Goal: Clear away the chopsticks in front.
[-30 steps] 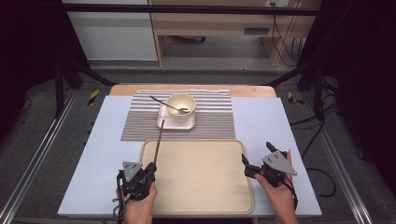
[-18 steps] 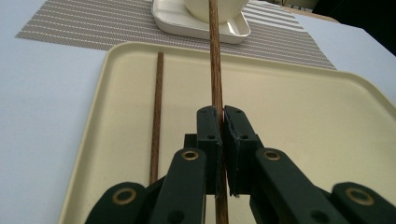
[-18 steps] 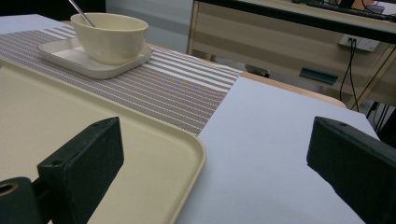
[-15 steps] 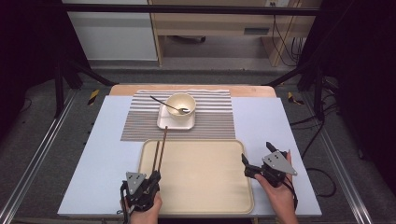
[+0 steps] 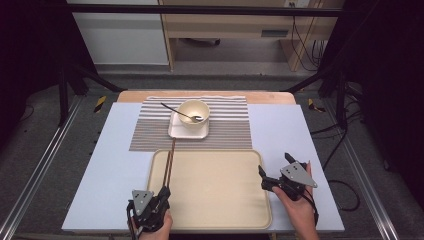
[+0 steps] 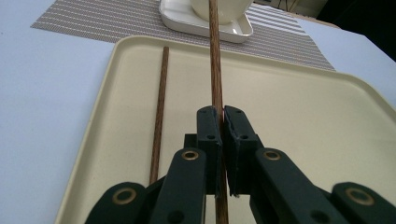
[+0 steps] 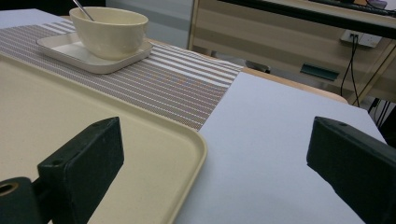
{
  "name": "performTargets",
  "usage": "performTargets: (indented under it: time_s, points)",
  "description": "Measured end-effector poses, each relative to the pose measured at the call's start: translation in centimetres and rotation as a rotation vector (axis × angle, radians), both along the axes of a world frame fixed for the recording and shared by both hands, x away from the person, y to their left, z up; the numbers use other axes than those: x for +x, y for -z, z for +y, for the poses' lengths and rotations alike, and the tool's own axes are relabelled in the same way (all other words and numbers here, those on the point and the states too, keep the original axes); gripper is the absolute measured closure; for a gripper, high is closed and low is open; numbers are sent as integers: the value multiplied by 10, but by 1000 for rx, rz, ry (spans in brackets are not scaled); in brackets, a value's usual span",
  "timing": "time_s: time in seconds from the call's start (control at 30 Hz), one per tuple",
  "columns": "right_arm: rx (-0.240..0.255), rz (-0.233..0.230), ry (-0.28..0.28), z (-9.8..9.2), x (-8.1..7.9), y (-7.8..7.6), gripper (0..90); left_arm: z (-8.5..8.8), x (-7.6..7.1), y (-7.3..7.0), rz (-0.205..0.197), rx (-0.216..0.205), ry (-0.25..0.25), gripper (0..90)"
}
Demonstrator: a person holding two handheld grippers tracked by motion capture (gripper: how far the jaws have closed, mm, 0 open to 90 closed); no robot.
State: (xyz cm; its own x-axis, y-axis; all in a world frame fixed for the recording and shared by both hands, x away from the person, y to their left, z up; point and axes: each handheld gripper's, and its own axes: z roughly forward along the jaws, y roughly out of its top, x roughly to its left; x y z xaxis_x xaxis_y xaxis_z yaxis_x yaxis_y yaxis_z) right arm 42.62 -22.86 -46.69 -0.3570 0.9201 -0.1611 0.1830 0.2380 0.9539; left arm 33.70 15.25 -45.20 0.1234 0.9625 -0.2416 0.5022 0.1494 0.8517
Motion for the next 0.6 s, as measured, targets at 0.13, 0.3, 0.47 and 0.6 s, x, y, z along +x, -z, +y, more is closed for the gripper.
performTargets:
  time_s: [0.13,0.3,0.47,0.6]
  points:
    - [6,-2,-1,0,0,0,42,0,-1,4,6,4,-2,853]
    - [5,1,-3,0,0,0,41,1,-1,7,12,5,-10,853]
    - [6,0,-5,0,0,0,41,1,4,16,51,4,2,853]
    - [6,2,-6,0,0,0,42,3,4,20,64,-5,2,853]
